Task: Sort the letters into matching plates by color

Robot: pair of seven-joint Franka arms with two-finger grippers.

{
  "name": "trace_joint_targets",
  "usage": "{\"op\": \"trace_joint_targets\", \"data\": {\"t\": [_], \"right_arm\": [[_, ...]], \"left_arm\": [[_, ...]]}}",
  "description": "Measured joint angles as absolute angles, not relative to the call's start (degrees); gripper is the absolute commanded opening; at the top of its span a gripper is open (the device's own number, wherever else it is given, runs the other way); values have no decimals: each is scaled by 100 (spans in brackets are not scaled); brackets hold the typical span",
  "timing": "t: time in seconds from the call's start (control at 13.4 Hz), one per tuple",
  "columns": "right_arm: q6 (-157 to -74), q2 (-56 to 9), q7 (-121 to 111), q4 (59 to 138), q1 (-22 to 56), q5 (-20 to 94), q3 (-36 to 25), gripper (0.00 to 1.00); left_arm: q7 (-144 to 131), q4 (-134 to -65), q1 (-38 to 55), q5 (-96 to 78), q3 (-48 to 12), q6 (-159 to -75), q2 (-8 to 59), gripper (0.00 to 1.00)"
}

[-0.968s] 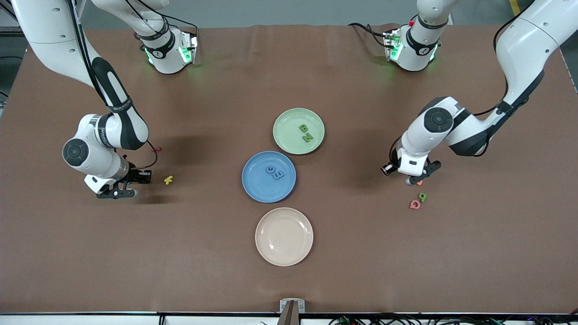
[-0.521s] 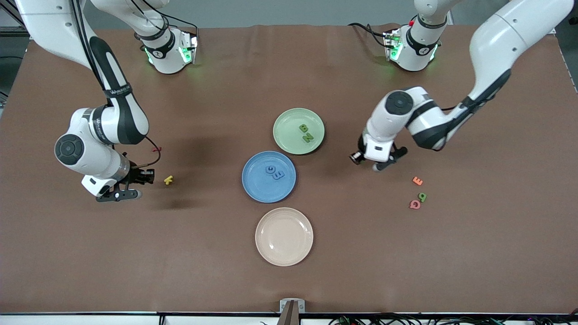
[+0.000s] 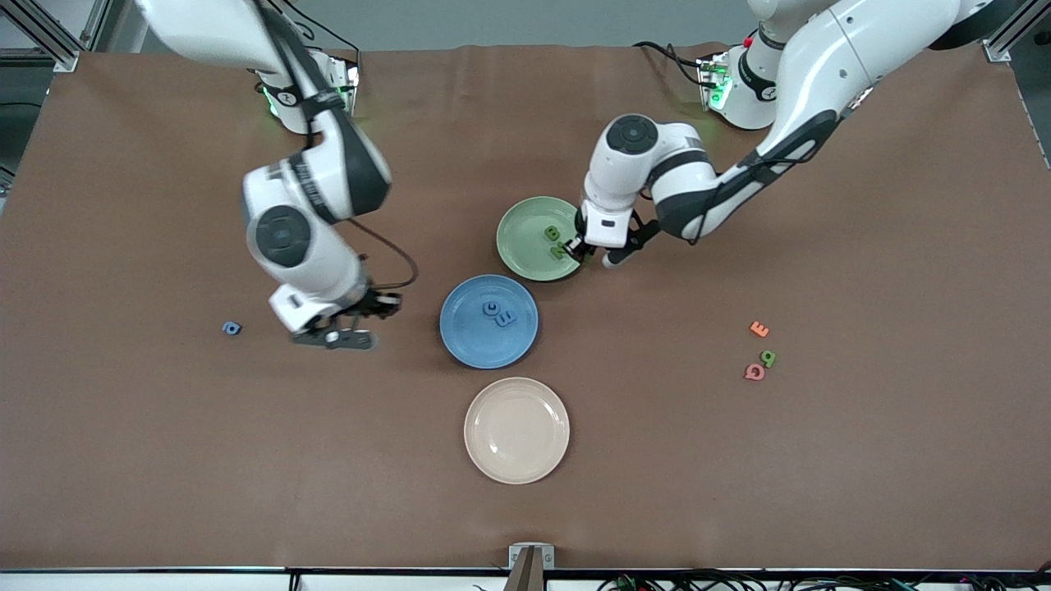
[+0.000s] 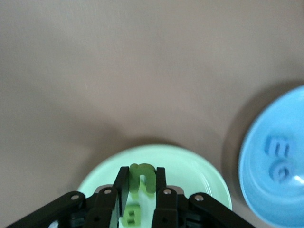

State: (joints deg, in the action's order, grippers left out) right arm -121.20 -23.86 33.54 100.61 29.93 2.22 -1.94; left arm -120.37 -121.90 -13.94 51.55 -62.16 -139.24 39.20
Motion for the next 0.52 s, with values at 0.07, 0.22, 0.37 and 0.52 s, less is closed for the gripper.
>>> {"op": "trace_joint_targets", "data": {"t": [0.07, 0.22, 0.37, 0.52], "right_arm": [[-12271, -2574, 3618, 9950, 3243, 235, -194, 9], [-12745, -2943, 3778, 9838, 3526, 267, -197, 9], [-13259, -3328, 3773, 9806, 3666, 296, -200, 9], [-13457, -3544, 3767, 9789, 3751, 296, -201, 9]], "left_arm": [[-12210, -12147, -1183, 5155, -6153, -13924, 3922, 27], [-12476, -12077, -780, 5155, -5950, -13923, 3926, 100], [-12549, -12039, -610, 5155, -5787, -13918, 3930, 100], [-12548, -11996, -690, 5155, -5752, -13913, 3929, 100]]}}
